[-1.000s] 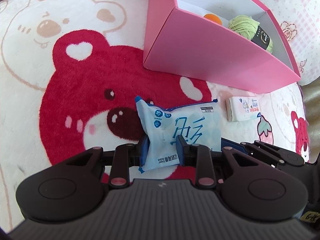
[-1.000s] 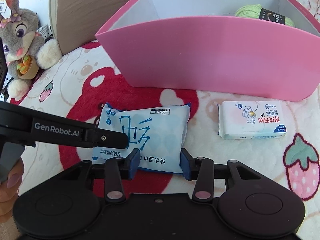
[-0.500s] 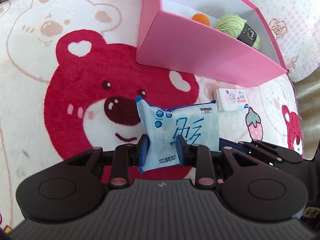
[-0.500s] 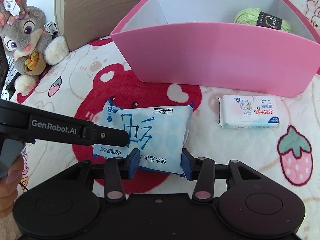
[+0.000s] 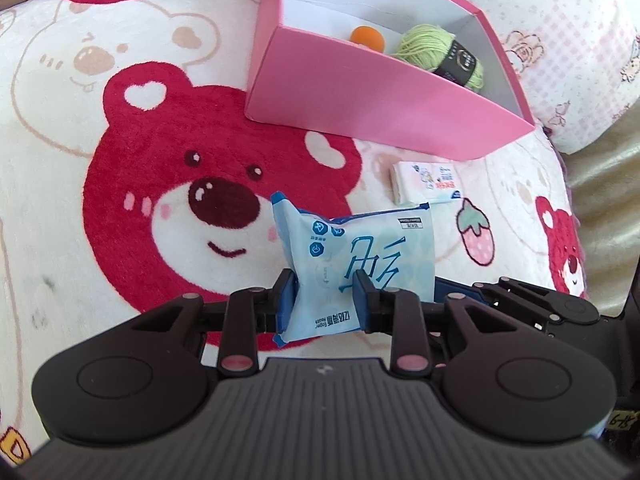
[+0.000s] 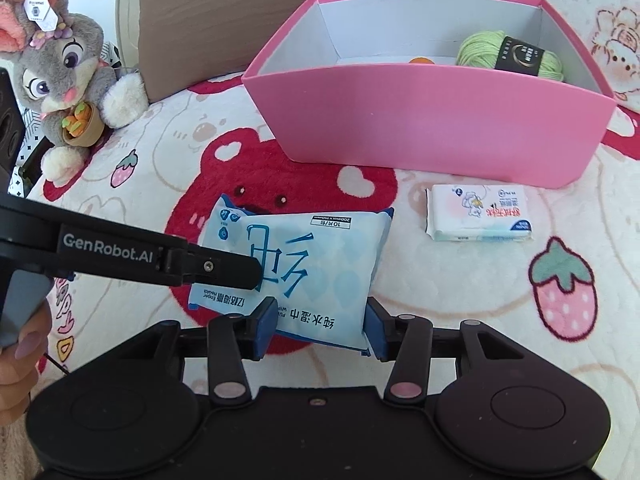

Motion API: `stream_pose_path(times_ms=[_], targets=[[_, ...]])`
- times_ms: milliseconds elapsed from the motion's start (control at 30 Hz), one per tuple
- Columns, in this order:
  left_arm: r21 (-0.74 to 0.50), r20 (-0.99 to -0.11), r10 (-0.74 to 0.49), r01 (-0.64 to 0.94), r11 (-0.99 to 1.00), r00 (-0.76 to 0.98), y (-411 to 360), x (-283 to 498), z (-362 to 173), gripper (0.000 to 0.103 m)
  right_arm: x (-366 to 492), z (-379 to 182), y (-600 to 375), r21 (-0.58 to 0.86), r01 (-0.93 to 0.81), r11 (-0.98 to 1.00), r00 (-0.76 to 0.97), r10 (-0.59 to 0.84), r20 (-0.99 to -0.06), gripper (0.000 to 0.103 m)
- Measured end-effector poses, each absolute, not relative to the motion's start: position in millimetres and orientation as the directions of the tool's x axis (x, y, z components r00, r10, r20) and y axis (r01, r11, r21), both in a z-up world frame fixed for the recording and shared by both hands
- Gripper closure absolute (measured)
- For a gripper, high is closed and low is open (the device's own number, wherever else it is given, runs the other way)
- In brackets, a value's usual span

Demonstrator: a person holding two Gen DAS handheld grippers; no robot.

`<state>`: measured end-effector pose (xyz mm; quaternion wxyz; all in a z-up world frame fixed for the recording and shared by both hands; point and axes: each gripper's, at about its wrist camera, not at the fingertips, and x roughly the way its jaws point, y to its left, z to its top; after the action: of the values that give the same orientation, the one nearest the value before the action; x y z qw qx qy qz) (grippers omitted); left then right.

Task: Organize objects
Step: 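Lift the wet-wipes pack with the left gripper and carry it over the pink box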

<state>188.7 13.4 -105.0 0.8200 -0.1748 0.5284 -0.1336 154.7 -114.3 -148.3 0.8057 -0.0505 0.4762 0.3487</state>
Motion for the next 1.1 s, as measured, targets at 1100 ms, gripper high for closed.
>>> stream_pose_path(times_ms=[1100], targets=[[-0.435, -0.719, -0.476, 0.207, 0.876, 0.506, 9.2, 156.4, 34.5, 0.073, 125.0, -22.6, -125.1, 0.193, -0.665, 0.722, 0.393, 0.558, -0.731, 0.023]])
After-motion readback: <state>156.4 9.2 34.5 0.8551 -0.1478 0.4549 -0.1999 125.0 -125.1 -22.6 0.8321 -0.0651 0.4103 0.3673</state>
